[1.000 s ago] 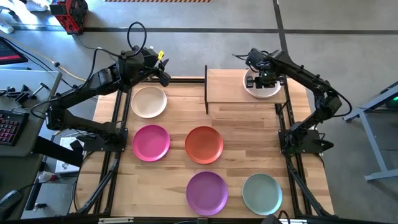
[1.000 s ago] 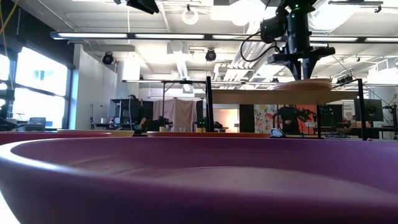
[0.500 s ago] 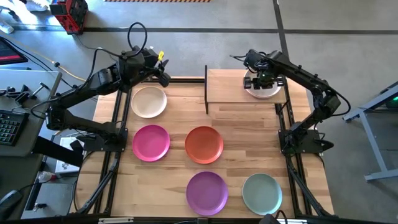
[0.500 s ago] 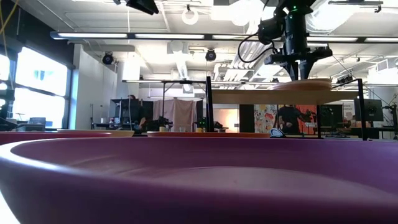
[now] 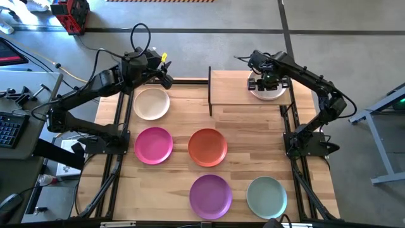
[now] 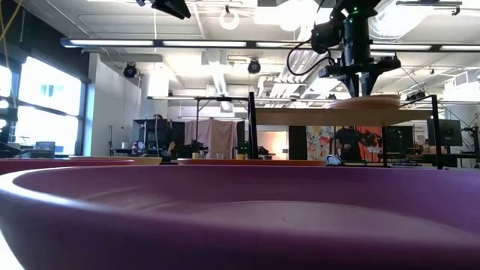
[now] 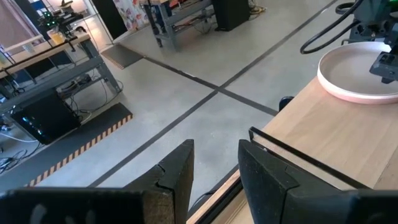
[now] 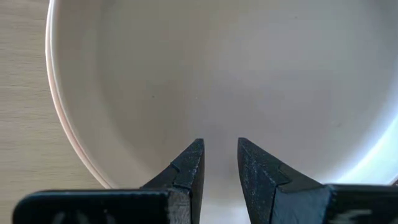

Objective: Place and stack plates onto a shelf
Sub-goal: Stack the gray plate on top of the light yellow plate on the shelf

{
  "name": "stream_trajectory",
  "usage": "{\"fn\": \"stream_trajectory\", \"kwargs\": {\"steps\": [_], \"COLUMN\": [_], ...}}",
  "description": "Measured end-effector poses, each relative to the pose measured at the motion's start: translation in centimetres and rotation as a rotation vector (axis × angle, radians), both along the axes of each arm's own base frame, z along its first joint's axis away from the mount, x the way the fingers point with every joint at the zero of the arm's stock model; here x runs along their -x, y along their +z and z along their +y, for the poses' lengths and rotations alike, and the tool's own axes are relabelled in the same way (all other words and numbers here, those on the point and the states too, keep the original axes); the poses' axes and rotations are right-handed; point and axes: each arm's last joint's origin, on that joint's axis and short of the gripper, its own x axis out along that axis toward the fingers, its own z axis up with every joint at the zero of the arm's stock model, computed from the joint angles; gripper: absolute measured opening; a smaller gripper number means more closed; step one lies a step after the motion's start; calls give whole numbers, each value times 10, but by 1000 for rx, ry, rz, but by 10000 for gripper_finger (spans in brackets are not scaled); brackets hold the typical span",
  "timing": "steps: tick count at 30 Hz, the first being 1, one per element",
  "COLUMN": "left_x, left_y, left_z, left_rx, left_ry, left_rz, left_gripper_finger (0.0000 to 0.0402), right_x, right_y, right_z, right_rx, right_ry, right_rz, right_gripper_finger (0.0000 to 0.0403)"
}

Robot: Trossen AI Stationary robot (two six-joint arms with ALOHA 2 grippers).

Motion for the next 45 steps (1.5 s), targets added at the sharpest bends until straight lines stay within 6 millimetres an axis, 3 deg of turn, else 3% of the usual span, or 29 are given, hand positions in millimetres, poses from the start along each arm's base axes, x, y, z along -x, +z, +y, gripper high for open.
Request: {"fn": "stream_trajectory", "kwargs": {"steps": [12, 23, 38, 45], "left_x": [0, 0, 0, 0], "left_y": [0, 0, 0, 0], "left_z": [0, 0, 0, 0], "left_rx": [0, -1, -1, -1], "left_ry": [0, 0, 0, 0], "left_rz": [-1, -1, -1, -2], "left_gripper_finger": [115, 115, 115, 115], "right_x": [-3, 26, 50, 47], "right_y": [0, 22, 21, -1], "right_z": [0, 11, -5, 3], "right_rx": [26, 164, 150, 83], "right_ry": [39, -51, -146, -141], "right_rz": [4, 145, 228, 267], "right_gripper_finger": [74, 74, 74, 74]}}
